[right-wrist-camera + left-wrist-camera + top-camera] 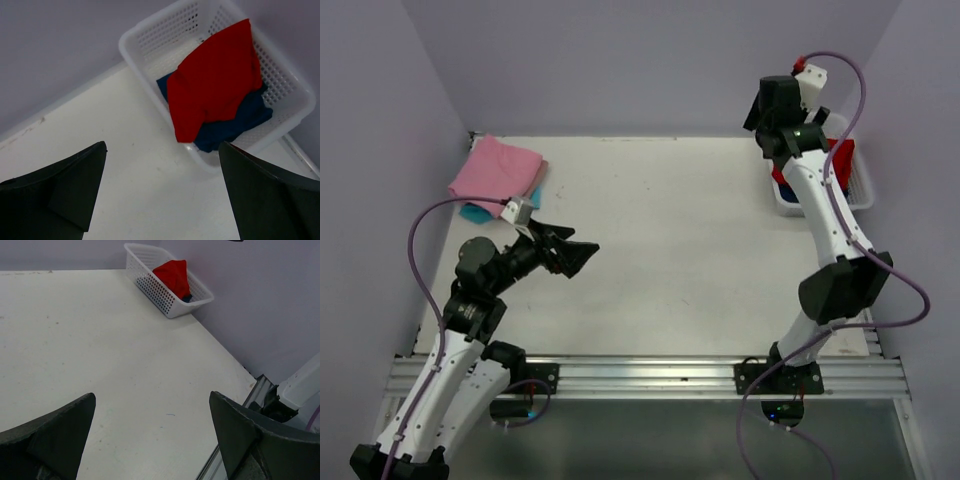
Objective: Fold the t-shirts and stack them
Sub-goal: Grab crumpled tshirt from bin with the right arm
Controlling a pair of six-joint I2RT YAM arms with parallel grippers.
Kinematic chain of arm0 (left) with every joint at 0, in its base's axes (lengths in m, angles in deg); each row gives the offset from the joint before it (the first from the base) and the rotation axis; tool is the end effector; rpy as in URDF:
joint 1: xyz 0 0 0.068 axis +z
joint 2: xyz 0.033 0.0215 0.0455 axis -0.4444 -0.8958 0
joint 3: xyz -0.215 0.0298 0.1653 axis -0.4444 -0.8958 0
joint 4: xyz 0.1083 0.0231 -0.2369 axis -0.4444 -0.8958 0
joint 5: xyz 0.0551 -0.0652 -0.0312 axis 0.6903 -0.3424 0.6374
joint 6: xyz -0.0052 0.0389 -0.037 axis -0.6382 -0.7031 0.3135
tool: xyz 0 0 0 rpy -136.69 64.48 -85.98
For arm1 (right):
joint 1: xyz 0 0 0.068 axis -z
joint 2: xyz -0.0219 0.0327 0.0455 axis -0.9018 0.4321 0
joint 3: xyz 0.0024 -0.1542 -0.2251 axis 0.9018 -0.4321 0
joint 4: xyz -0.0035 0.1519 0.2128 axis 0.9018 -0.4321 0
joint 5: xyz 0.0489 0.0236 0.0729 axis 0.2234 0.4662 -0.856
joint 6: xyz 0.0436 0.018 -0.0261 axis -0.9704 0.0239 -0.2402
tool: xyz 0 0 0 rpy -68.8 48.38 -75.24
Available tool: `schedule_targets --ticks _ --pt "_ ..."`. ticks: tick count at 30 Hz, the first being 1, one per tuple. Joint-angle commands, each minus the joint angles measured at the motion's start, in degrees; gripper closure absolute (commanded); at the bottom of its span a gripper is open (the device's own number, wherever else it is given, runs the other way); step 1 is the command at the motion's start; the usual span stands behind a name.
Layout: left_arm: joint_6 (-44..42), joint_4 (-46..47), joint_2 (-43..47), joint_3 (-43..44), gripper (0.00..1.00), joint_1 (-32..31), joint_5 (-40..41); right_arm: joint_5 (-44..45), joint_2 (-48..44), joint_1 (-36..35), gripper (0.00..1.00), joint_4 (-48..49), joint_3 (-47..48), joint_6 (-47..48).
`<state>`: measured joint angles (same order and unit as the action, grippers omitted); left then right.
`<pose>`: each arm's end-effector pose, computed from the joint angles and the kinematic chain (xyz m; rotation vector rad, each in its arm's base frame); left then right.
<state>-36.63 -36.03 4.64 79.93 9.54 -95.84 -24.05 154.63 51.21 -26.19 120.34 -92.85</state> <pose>0.1387 -0.0606 0.3221 0.2430 1.6828 -1.0288 0.3643 0.0627 0.4256 0.5911 1.8847 -0.2632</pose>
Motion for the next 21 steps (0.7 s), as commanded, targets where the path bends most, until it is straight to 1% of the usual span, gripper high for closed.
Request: schedule_targets --ticks 1,3,4,6,7,8,11,12,13,18,19,20,21 --pt "-0.78 -2.75 3.27 2.31 0.00 -0.12 1.28 7.70 10.51 3.52 0.01 -5.37 11.14 -1.82" --pt "-1.39 -4.33 4.33 2.74 0.00 -0.12 2.07 8.14 15.46 5.89 0.01 -8.01 15.38 -3.12" --pt "-1.74 -4.94 4.68 2.92 0.00 -0.12 2.51 9.10 20.27 6.77 0.01 -9.41 18.79 -4.44" --pt "-2.18 -6.53 5.04 3.53 0.00 -0.21 3.21 7.72 24.51 9.23 0.01 -11.97 21.37 -5.85" --pt "-2.45 -6.96 5.39 3.71 0.00 -0.12 3.30 5.44 26.45 9.93 0.01 -12.32 23.38 -6.47" --pt "-2.54 -7.49 5.48 3.89 0.00 -0.21 3.30 4.90 30.12 11.07 0.01 -13.11 24.44 -6.56" --pt "-2.97 -8.54 6.09 4.24 0.00 -0.12 3.39 4.72 35.24 12.83 0.01 -14.60 28.14 -7.00" --pt "-3.06 -8.90 6.09 4.41 0.00 -0.12 3.65 4.37 35.78 12.93 0.01 -15.22 28.58 -7.35" --pt "-3.24 -9.08 6.27 4.42 0.00 -0.12 3.83 4.02 36.22 15.28 0.01 -15.14 28.41 -7.87" --pt "-3.24 -9.61 6.53 4.15 0.00 -0.12 4.36 1.47 37.36 19.34 0.02 -13.82 27.27 -8.67" --pt "-3.15 -9.61 6.62 4.15 0.00 -0.12 4.36 0.77 37.72 19.95 0.07 -13.73 27.27 -8.58" --pt "-3.06 -9.43 6.53 4.15 0.00 -0.21 4.36 -0.02 37.81 20.92 0.16 -13.73 27.18 -8.32" --pt "-2.98 -9.26 6.44 4.06 0.00 -0.12 4.27 -2.46 37.55 21.45 0.69 -13.12 26.66 -7.88"
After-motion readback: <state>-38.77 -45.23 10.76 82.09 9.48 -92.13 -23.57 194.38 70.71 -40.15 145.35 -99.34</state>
